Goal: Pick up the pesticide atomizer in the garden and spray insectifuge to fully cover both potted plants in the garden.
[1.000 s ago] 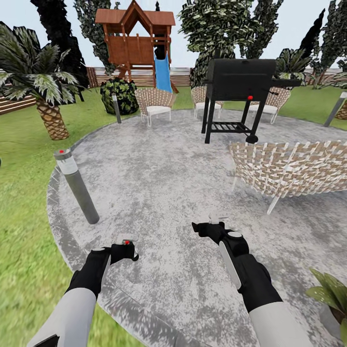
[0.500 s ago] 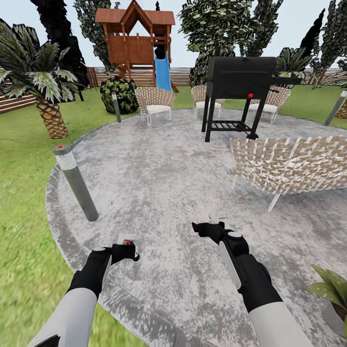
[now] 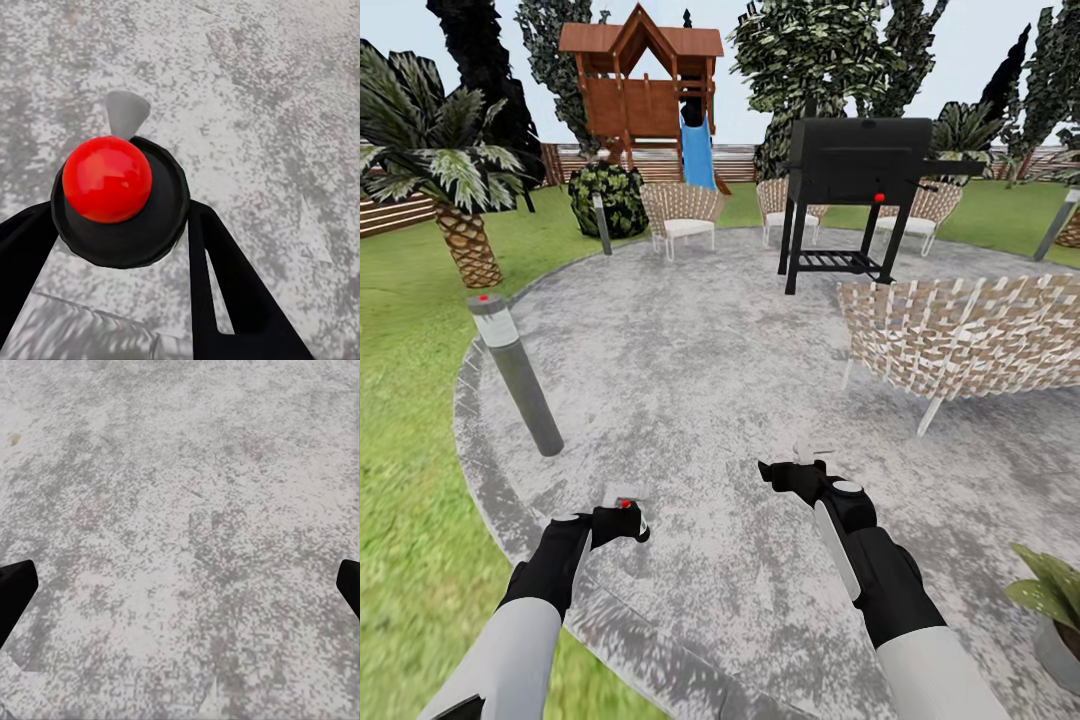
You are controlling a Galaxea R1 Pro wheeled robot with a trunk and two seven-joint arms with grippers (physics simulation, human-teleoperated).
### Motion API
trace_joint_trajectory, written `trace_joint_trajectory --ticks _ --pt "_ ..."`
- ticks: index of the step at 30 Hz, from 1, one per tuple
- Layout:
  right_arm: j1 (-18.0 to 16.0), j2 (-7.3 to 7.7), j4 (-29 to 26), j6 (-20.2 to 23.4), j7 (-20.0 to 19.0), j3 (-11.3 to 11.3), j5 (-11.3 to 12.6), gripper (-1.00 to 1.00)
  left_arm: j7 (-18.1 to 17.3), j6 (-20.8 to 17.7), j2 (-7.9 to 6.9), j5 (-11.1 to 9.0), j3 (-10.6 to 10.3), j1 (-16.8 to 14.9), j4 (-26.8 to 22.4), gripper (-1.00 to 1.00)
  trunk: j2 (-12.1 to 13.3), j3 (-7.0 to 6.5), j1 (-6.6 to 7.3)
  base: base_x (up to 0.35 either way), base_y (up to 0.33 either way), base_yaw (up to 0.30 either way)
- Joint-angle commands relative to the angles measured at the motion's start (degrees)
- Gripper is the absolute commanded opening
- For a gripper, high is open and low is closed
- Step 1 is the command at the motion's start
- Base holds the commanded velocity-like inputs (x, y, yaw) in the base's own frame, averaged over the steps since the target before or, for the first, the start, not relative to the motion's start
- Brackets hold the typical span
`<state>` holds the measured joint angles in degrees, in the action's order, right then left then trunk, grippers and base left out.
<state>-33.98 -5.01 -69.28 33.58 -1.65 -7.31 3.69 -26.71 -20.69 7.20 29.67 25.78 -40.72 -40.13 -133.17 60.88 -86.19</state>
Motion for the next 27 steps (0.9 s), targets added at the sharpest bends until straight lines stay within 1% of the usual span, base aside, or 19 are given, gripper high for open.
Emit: trace_joint_trajectory --ticks 1,18,27 --pt "0.0 0.0 -0.1 0.3 0.0 0.0 0.4 1.0 -0.5 -0.2 0.1 0.4 0.4 -0.1 -0.1 -1.0 -0.4 0.14 -0.22 0.0 0.0 0.0" --pt "0.0 0.0 -0.1 0.3 0.1 0.0 0.4 1.0 -0.5 -0.2 0.1 0.5 0.4 -0.1 -0.1 -1.0 -7.3 1.66 -3.95 0.0 0.0 0.0" --pt "0.0 0.0 -0.1 0.3 0.1 0.0 0.4 1.0 -0.5 -0.2 0.1 0.5 0.4 -0.1 -0.2 -1.0 -7.3 1.39 -3.95 0.0 0.0 0.0"
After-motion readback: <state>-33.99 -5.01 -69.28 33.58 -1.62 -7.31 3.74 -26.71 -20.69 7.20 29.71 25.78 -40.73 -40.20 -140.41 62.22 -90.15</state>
